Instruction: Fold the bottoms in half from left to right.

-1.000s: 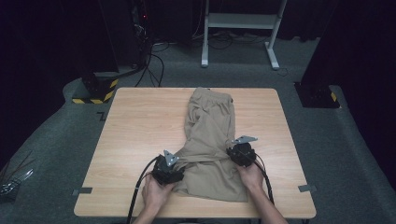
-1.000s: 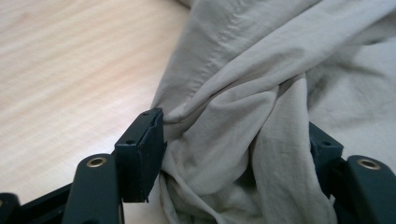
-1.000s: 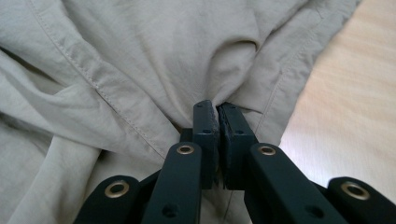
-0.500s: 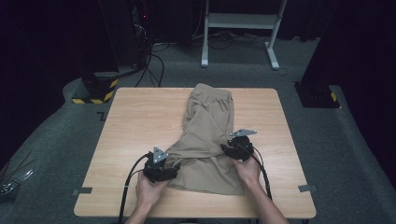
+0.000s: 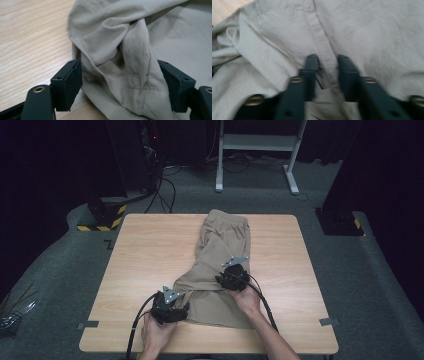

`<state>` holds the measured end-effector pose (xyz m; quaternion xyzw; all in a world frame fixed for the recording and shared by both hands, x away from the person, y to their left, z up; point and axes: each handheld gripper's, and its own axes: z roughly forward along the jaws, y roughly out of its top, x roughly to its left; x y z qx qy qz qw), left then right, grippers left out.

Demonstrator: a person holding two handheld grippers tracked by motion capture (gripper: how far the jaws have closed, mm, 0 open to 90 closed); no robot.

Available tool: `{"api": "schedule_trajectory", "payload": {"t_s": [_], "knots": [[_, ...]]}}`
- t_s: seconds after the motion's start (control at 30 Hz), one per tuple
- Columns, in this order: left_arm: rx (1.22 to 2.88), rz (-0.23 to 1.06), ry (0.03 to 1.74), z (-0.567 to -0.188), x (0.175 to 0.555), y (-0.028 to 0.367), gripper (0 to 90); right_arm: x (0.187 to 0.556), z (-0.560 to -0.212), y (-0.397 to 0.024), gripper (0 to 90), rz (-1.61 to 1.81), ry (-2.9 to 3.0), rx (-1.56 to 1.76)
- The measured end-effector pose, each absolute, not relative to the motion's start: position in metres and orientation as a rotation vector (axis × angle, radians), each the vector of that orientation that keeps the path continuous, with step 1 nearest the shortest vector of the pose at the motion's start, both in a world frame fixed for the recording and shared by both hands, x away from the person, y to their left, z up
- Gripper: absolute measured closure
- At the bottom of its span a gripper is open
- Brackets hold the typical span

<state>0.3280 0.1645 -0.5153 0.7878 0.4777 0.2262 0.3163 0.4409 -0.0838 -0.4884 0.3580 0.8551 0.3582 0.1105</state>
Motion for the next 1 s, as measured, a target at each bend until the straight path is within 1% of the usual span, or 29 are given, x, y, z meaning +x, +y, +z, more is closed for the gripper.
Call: {"api": "schedule_trajectory", "payload": {"t_s": [0.03,0.07,0.23,0.37,0.47,0.57,0.67,0.77,0.83,0.9,1.0], "knots": [[2.07,0.595,1.262,-0.516,0.328,0.165,25.1,0.439,-0.487,-0.086,85.9,1.057,2.511,1.036],[2.069,0.593,1.264,-0.517,0.328,0.165,25.1,0.436,-0.485,-0.089,87.5,1.068,2.506,1.024],[2.067,0.601,1.273,-0.521,0.325,0.165,25.2,0.414,-0.466,-0.114,88.2,1.132,2.448,0.953],[2.029,0.576,1.298,-0.523,0.323,0.168,25.4,0.39,-0.458,-0.142,88.1,1.23,2.379,0.965],[2.023,0.573,1.297,-0.524,0.322,0.169,25.6,0.372,-0.463,-0.16,88.0,1.253,2.354,0.986],[2.025,0.572,1.296,-0.523,0.322,0.169,26.3,0.354,-0.479,-0.18,88.0,1.235,2.347,1.032],[2.026,0.57,1.294,-0.523,0.321,0.169,27.0,0.346,-0.5,-0.194,87.3,1.205,2.367,1.116],[2.034,0.568,1.274,-0.523,0.32,0.17,27.6,0.345,-0.513,-0.201,80.7,1.187,2.393,1.17],[2.036,0.564,1.258,-0.523,0.317,0.172,27.4,0.346,-0.513,-0.202,73.0,1.194,2.395,1.17],[2.026,0.563,1.246,-0.52,0.315,0.174,27.5,0.348,-0.506,-0.2,63.1,1.224,2.371,1.17],[2.008,0.554,1.238,-0.511,0.315,0.178,27.8,0.354,-0.49,-0.191,57.5,1.277,2.347,1.138]]}}
